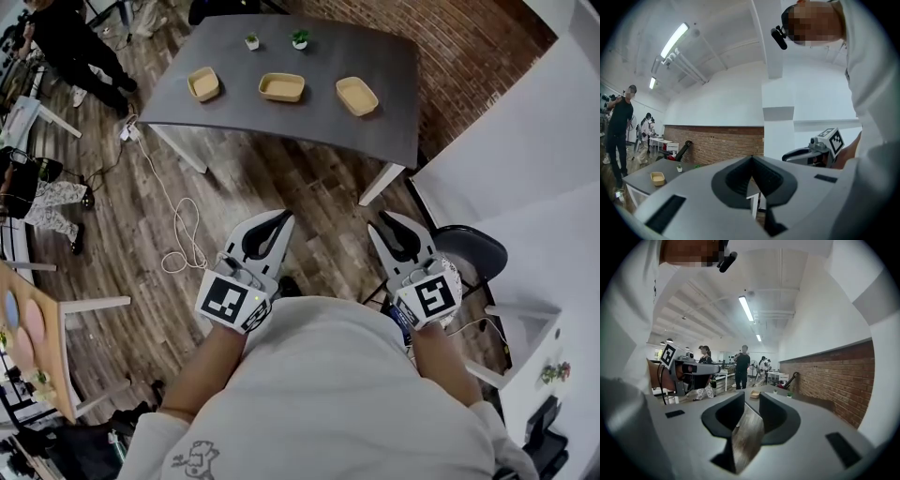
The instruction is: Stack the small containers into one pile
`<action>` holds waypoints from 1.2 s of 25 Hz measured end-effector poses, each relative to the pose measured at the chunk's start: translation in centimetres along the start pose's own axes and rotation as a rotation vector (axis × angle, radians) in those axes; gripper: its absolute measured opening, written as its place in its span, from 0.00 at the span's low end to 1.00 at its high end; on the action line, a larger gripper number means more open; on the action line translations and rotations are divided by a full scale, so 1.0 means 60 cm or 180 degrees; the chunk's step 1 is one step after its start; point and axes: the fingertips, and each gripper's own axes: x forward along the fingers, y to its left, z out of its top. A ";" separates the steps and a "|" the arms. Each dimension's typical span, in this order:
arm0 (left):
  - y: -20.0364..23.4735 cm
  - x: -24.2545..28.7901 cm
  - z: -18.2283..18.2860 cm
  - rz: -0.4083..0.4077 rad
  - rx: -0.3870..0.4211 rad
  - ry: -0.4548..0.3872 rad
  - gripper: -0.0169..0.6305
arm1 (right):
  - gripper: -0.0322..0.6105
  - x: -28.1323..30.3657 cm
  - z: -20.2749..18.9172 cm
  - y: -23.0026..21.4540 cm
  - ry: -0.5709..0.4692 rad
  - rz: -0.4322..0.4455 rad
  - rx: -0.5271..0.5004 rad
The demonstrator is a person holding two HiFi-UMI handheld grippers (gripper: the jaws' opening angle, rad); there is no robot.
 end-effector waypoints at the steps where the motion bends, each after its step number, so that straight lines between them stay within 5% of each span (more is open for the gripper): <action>1: 0.011 -0.003 0.000 -0.0024 -0.0004 0.0010 0.04 | 0.22 0.011 0.001 0.006 0.0019 -0.0007 0.0006; 16: 0.127 -0.017 -0.028 -0.0025 -0.0153 0.0103 0.04 | 0.30 0.136 -0.012 0.036 0.0197 0.0039 0.0108; 30: 0.238 0.105 -0.044 0.0206 -0.0121 0.0255 0.04 | 0.32 0.281 -0.041 -0.090 0.0196 0.0294 0.0357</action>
